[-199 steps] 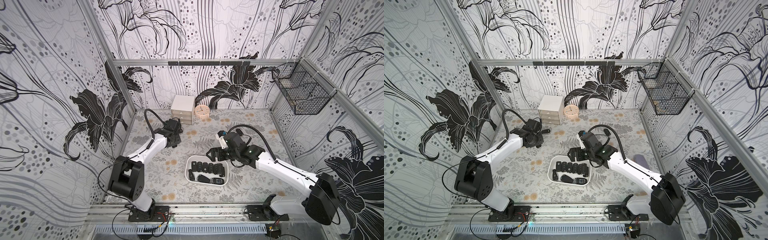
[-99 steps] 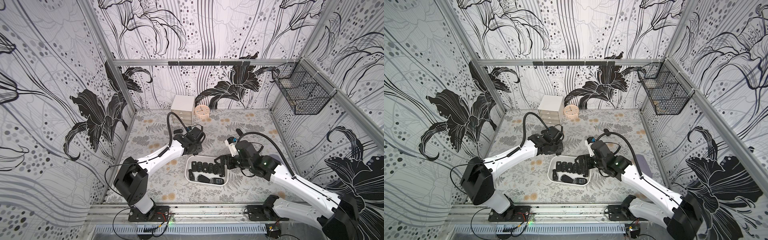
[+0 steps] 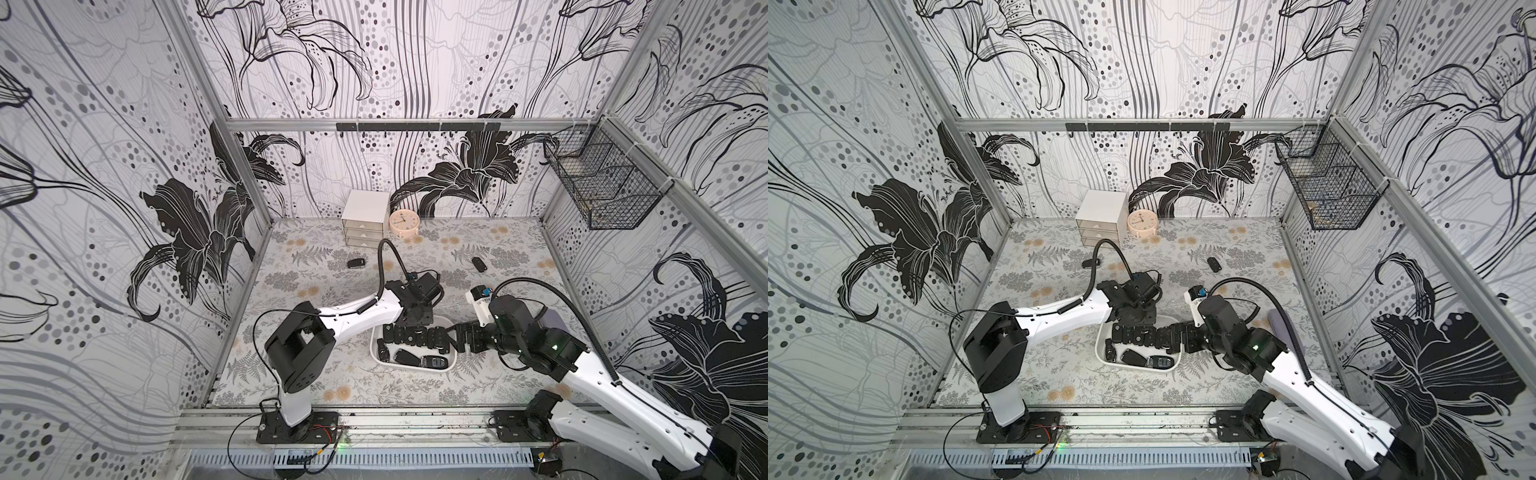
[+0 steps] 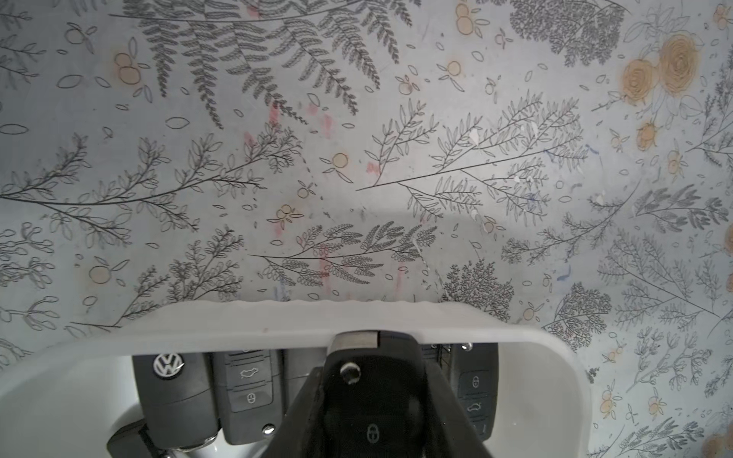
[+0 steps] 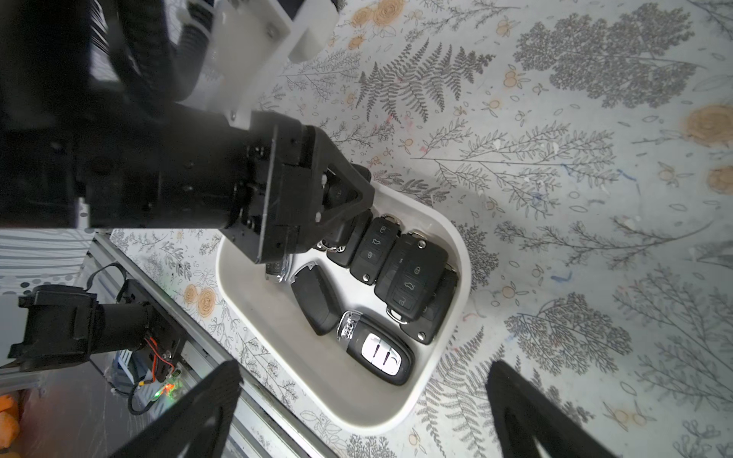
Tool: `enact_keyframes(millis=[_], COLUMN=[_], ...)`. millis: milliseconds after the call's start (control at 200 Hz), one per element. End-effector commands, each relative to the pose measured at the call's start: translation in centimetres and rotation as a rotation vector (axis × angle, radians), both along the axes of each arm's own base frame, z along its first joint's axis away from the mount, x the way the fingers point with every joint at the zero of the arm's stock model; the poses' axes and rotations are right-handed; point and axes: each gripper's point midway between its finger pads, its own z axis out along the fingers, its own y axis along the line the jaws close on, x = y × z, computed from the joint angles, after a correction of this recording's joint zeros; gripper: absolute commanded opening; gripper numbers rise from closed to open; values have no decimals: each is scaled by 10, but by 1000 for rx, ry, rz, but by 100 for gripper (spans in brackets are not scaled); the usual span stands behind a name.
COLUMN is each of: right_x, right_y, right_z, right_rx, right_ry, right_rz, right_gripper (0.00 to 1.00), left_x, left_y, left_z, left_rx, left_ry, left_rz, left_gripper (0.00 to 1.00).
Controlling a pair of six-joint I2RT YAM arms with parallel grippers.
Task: Place the car key into the storage box
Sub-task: Place the car key in the storage box.
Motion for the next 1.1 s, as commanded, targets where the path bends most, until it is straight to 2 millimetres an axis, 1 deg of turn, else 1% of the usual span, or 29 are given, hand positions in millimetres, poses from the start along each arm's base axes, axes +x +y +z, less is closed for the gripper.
enact_keyframes(millis=[0,155,421,576,781,986,1097], right_x=[-5,-8,-10,-10,-9,-9,-9], right_y=[-15,-17,-15,-13,-13,-12,-13], right_z=[-9,-11,-12,-14,-14,-15,-15], right_rx=[-32,-29,-27,-23,-25,-27,-29], right_ry=[28,30,29,38,36,40,39], right_rz=[-45,-50,-31,-25,-24,-25,-27], right_gripper=[100,100,100,100,100,100,100], left_x=[-5,-12,-22,-23,-19,-20,-19], left_y=[-14,-16,-16,-17,-21,-23,-25], left_z=[1,-7,6,-7,-15,-26,-28], left_rx=[-32,-22,-14,-15,6,21,24], left_ry=[11,30,-14,8,12,32,32], left_rz=[-17,-25,-14,1,-15,-25,-30], left_gripper=[27,26,26,27,27,29,29])
